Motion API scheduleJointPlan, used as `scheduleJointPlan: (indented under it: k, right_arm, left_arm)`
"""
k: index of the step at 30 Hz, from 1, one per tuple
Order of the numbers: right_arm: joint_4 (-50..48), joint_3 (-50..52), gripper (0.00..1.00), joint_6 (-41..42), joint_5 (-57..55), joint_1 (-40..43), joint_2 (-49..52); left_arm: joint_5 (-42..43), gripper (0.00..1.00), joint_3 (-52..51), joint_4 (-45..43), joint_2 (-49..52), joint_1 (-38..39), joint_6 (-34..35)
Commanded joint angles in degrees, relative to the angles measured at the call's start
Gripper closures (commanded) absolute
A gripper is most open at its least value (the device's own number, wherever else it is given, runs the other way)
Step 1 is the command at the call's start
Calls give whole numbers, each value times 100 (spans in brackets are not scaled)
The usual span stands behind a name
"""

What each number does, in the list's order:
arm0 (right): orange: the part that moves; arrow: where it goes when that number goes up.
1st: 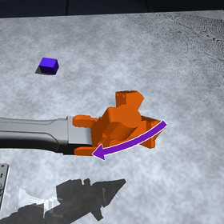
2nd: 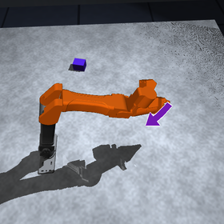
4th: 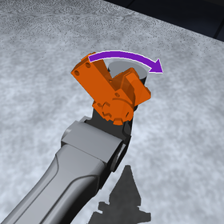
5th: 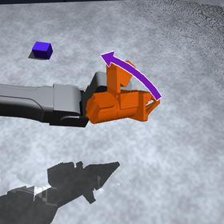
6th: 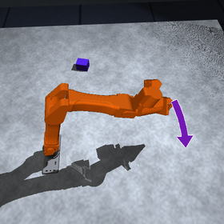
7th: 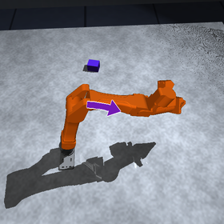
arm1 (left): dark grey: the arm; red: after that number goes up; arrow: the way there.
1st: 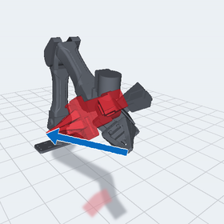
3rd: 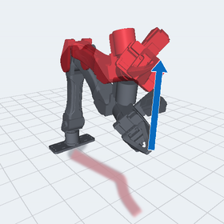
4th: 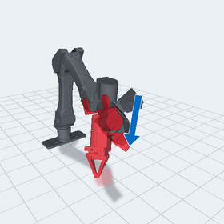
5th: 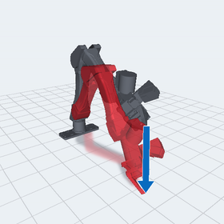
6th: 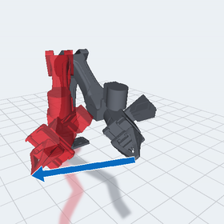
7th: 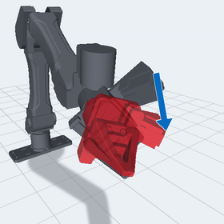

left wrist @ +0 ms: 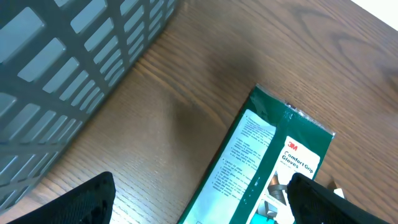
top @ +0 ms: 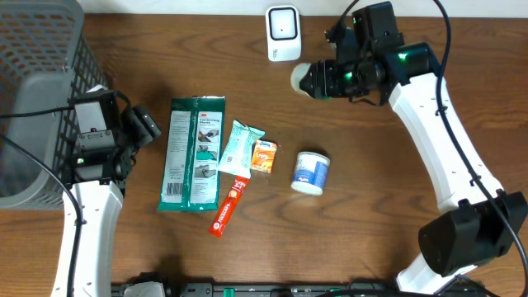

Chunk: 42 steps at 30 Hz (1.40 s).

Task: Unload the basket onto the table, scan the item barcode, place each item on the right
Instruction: 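Carry the jar to the white scanner and hold it there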

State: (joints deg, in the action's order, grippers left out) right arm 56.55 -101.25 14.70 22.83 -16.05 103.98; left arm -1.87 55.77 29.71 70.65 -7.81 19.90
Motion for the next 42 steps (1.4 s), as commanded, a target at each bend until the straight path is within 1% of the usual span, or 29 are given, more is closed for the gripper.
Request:
scheduleJointPlan:
  k: [1,3,7,13,17,23,25,30,39,42]
  right_arm:
    - [-175,-116,98,535,555,-17,-48]
    - [-223,-116,99,614,553,-11,-48]
    - [-297,-116,99,608,459,-13,-48]
    - [-1104,-116,99,612,136,-52,-46]
    - [-1867,-103,99,708,-46,-114,35]
    - [-3047,-103,99,833,-26,-234,501]
    - [-3486,-103,99,896,13,-254,706]
    - [-4557,-103,99,686,125,-254,1298]
    - [-6708,-103,99,756,127,-79,2393]
    - [-7259,-103,99,754,127,-46,2708]
  left_arm:
    - [-72,12,146,4,-57,-20,35]
    - [-72,12,146,4,-57,-20,35]
    - [-72,12,146,4,-57,-20,35]
    - [-72,12,146,4,-57,-20,35]
    - [-72,12,146,4,-57,-20,35]
    - [-72,12,146,4,-57,-20,35]
    - [-72,12,146,4,-57,-20,35]
    - [-72,12,146,4,-57,-20,35]
    - [-72,12,146,4,-57,-20,35]
    - [-72,12,146,4,-57,-20,35]
